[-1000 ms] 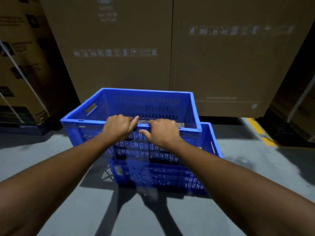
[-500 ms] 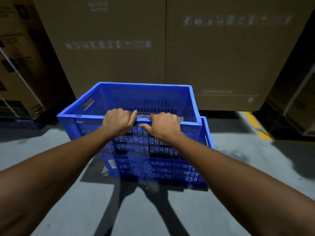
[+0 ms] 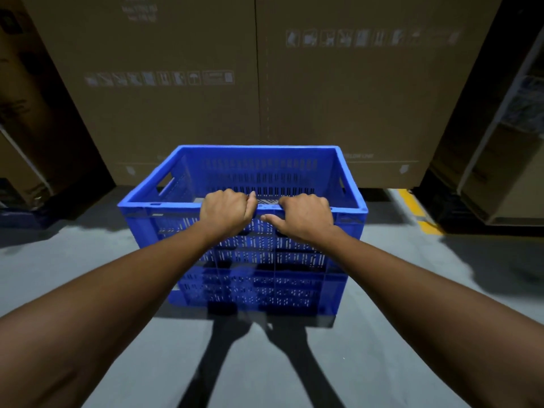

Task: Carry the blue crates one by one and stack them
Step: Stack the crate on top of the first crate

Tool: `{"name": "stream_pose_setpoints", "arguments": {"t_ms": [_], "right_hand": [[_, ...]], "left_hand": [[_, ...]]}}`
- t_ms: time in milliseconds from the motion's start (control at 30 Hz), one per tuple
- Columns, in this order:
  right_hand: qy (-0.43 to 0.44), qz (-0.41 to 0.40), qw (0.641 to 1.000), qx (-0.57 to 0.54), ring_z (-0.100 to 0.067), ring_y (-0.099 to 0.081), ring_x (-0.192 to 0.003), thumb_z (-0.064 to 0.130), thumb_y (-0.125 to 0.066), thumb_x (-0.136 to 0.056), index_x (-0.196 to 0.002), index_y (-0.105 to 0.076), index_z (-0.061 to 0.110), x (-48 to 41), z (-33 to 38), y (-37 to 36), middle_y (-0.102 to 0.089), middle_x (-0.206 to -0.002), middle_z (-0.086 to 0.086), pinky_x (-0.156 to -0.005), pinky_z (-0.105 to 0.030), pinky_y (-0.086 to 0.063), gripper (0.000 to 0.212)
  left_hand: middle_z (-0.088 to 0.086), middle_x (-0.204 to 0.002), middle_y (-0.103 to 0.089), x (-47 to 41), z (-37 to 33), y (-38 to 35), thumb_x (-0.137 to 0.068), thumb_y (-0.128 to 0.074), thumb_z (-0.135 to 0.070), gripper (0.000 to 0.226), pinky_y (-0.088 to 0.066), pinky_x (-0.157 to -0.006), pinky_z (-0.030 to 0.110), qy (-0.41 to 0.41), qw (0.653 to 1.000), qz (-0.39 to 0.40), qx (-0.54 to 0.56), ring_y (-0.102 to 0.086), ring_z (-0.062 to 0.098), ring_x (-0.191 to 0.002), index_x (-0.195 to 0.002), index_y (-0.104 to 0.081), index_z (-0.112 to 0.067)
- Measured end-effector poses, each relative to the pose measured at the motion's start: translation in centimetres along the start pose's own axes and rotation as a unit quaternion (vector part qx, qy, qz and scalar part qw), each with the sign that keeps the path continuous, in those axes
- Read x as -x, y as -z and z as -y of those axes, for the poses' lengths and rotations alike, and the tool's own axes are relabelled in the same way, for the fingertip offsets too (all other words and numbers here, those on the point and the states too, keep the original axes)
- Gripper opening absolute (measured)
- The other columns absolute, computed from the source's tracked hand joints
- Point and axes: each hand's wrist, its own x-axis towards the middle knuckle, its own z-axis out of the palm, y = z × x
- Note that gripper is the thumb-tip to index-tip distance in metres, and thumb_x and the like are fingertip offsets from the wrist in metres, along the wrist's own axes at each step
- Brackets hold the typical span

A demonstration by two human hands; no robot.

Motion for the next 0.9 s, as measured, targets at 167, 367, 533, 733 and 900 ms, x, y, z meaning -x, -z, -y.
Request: {"name": "stream_pose_setpoints", "arguments": {"t_ms": [167,367,533,733,900], "right_hand": [[0.003,0.005,1.0,0.0,-0.02,-0.058,-0.071,0.08,-0.033,-0.086,-0.085,-0.053,0.025,0.0,0.0,0.0,-0.062,-0.073,0.002,-0.066,-0.036,-0.039,0.059],[-0.035,0.025,0.995,-0.085,-0.022,-0.057,-0.072,0.078,-0.026,-0.089,-0.083,-0.059,0.021,-0.2,0.4,0.7,-0.061,-0.075,0.002,-0.066,-0.036,-0.04,0.066],[-0.077,0.029,0.991,-0.104,-0.033,-0.032,-0.141,0.072,-0.015,-0.094,-0.137,-0.05,0.025,-2.9,0.8,1.6,-0.04,-0.151,-0.014,-0.105,-0.06,-0.033,0.073],[-0.08,0.137,0.985,-0.069,-0.031,0.014,-0.151,0.074,-0.002,-0.091,-0.158,-0.006,0.03,-2.9,1.0,0.2,0.01,-0.165,-0.011,-0.116,-0.066,0.001,0.08],[-0.109,0.15,0.981,-0.051,-0.03,0.015,-0.151,0.065,-0.007,-0.098,-0.158,-0.007,0.025,-2.2,2.0,1.3,0.009,-0.165,-0.013,-0.115,-0.066,0.005,0.072]], "left_hand": [[0.003,-0.056,-0.056,-0.1,0.2,-0.2,-0.102,-0.019,-0.045,0.064,-0.052,-0.061,0.036,0.004,1.0,0.005,0.012,-0.056,0.023,-0.054,-0.066,-0.063,-0.016],[0.011,-0.1,-0.067,-0.7,0.6,0.4,-0.101,-0.023,-0.047,0.047,-0.049,-0.075,0.041,0.012,0.995,0.051,0.084,-0.061,0.028,-0.088,-0.106,-0.06,-0.018],[0.009,-0.165,0.007,-2.4,1.8,0.4,-0.1,-0.03,-0.054,0.073,-0.008,-0.122,0.05,0.006,0.984,0.048,0.172,0.006,0.025,-0.152,-0.158,-0.002,-0.02],[0.005,-0.162,0.023,-2.4,1.4,-0.3,-0.098,-0.016,-0.06,0.075,0.004,-0.121,0.053,-0.013,0.99,0.098,0.1,0.022,0.021,-0.149,-0.156,0.013,-0.021],[0.007,-0.161,0.023,-1.9,1.0,2.0,-0.099,-0.012,-0.06,0.076,0.004,-0.121,0.054,-0.019,0.986,0.147,0.073,0.023,0.022,-0.148,-0.155,0.013,-0.016]]}}
